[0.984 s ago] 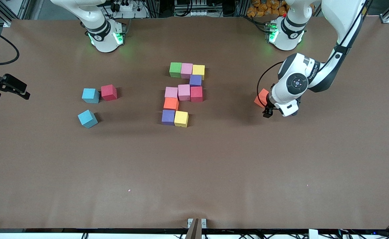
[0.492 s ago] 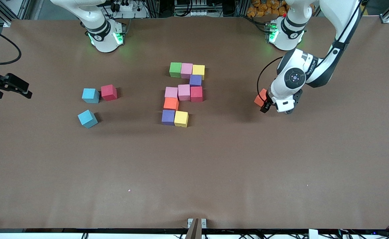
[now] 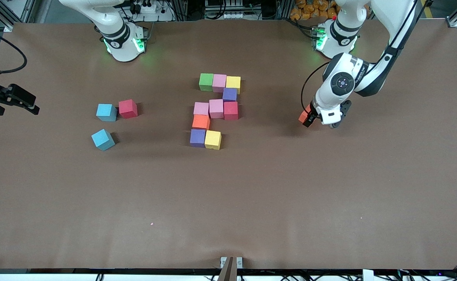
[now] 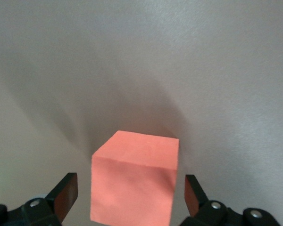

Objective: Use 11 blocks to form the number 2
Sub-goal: 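Grasp and lift the orange cube with the left gripper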

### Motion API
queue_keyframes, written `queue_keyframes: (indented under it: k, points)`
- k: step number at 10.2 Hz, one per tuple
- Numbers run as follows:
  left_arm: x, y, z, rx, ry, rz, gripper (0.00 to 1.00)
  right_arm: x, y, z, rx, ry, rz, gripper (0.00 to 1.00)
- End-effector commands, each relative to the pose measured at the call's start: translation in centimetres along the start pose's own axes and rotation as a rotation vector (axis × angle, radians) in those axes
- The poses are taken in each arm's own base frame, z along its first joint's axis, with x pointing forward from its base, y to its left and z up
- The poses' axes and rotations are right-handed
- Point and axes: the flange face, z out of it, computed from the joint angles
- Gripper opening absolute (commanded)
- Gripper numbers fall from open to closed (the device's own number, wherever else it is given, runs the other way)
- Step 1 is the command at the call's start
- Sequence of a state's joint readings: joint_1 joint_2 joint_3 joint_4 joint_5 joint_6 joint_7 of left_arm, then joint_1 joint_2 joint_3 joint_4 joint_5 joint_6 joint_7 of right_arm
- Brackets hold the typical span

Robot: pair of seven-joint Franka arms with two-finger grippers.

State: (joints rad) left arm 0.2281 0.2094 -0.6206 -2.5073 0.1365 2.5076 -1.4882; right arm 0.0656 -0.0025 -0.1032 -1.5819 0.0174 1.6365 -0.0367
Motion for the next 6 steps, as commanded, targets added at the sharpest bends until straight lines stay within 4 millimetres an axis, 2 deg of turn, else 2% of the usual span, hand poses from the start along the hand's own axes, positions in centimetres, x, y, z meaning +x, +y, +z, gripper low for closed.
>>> queue_keyframes:
  k: [1, 2, 3, 4, 5, 6]
  points:
    - [-0.1, -0.9, 0.2, -0.035, 0.021, 0.028, 1.0, 0.1, -0.2, -1.4, 0.012, 0.021, -0.008, 1.0]
    - [0.0, -0.8, 0.5, -0.033, 0.013, 0.027, 1.0, 0.1, 0.2, -1.8, 0.016, 0.025, -0.003, 1.0]
    - [0.1, -0.6, 0.4, -0.038, 0.013, 0.025, 0.75, 0.1, -0.3, -2.2, 0.033, 0.035, -0.008, 1.0]
    - [0.5, -0.5, 0.2, -0.044, 0.011, 0.011, 0.23, -0.4, 0.0, -3.1, 0.023, 0.041, -0.008, 1.0]
    - [1.3, -0.4, -0.1, -0.051, 0.008, -0.017, 0.11, -0.5, 0.3, -3.4, 0.027, 0.032, -0.002, 1.0]
    - [1.6, 0.3, -0.7, -0.068, 0.01, -0.031, 0.05, -0.6, 0.2, -3.3, 0.028, 0.018, -0.004, 1.0]
